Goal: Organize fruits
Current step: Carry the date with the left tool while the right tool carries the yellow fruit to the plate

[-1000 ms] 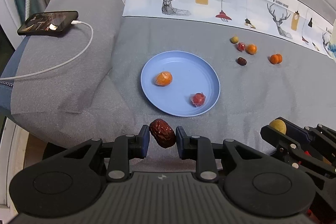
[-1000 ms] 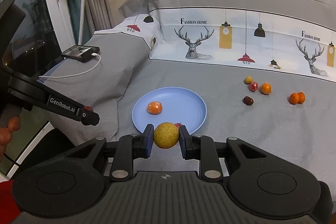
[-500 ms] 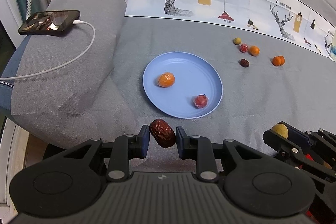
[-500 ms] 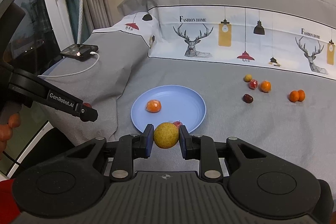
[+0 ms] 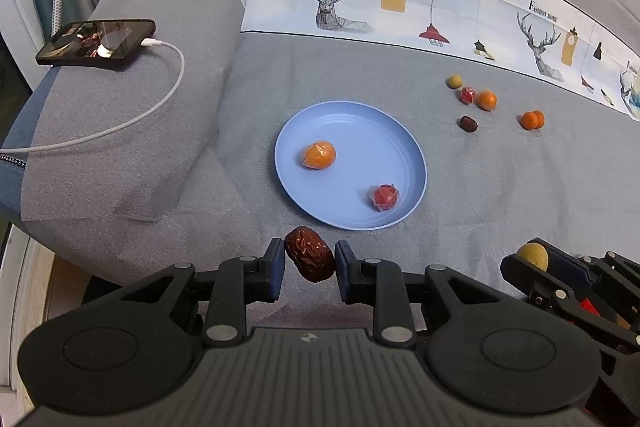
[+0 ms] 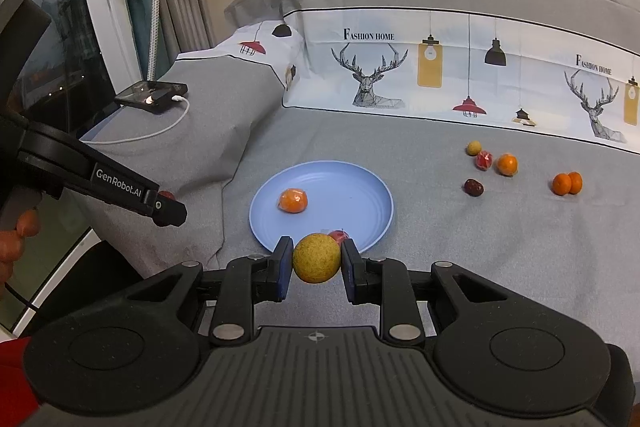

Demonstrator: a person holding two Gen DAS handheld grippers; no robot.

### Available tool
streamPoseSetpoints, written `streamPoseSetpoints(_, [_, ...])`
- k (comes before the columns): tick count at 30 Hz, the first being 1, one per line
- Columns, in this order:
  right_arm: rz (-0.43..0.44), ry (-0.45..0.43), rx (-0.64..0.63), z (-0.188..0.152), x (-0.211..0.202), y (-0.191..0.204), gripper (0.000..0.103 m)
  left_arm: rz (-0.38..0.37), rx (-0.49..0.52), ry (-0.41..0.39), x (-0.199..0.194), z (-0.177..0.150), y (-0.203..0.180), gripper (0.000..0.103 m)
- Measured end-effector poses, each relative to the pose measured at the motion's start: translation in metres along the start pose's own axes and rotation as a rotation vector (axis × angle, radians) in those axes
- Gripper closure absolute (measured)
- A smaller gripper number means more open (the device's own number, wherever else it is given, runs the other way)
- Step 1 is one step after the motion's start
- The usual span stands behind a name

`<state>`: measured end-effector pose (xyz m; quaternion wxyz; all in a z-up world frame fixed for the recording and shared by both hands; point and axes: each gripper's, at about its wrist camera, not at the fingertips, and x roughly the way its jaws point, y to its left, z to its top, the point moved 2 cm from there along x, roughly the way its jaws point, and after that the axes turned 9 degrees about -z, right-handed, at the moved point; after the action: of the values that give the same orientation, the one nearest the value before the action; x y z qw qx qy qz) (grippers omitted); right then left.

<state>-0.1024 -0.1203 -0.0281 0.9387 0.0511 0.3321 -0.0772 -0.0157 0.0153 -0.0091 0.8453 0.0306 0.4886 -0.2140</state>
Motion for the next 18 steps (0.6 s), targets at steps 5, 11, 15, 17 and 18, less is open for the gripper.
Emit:
streamPoseSetpoints(5, [-0.001,0.005,-0.004,0.001,0.002,0.001,0.076,0.001,-0.004,0.0,0.001,0.001,0.001,0.074])
streamPoseSetpoints(11, [-0.004,0.009,-0.003,0.002,0.006,0.001,0.076,0.006,-0.01,-0.001,0.003,0.006,0.005,0.074])
streamPoseSetpoints(15, [-0.006,0.014,0.0,0.003,0.01,0.001,0.076,0.012,-0.012,-0.003,0.006,0.012,0.008,0.074])
streamPoseSetpoints(17, [-0.006,0.015,0.001,0.005,0.013,0.001,0.076,0.014,-0.012,-0.004,0.009,0.015,0.009,0.074])
streamPoseSetpoints(18, [-0.006,0.016,0.002,0.006,0.015,0.0,0.076,0.015,-0.013,-0.005,0.01,0.017,0.01,0.074])
